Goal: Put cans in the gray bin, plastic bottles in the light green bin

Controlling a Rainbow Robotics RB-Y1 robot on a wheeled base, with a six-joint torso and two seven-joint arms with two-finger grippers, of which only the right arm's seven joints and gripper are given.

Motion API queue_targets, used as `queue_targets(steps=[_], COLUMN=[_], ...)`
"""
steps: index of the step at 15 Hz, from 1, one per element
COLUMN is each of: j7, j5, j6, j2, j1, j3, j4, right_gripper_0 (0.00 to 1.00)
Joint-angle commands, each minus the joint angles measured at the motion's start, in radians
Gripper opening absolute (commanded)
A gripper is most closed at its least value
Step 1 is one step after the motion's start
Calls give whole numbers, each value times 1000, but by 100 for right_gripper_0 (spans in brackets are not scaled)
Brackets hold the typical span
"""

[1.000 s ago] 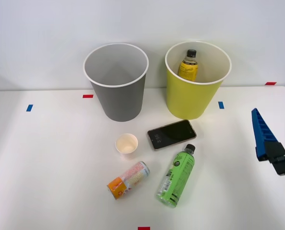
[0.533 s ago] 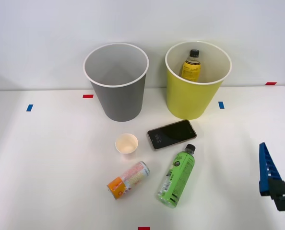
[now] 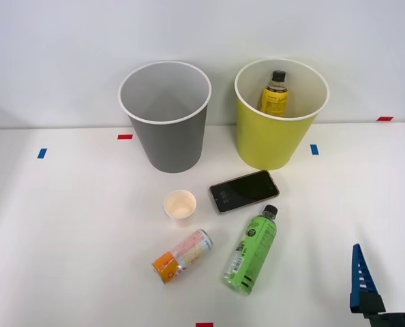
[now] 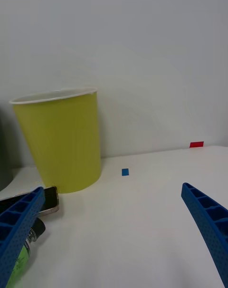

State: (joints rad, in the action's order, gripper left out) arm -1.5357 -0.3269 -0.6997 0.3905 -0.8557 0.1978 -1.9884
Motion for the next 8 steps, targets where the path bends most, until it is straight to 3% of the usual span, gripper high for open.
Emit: queue_targets(steps=[1,5,8], j7=[3,12,31], j5=[37,65,154], j6=[0,42,75], j2=[-2,-27,-99], j1=[-6,27,55], j3=[5,25,6], j4=[26,26,28], right_gripper_0=[100,100,100])
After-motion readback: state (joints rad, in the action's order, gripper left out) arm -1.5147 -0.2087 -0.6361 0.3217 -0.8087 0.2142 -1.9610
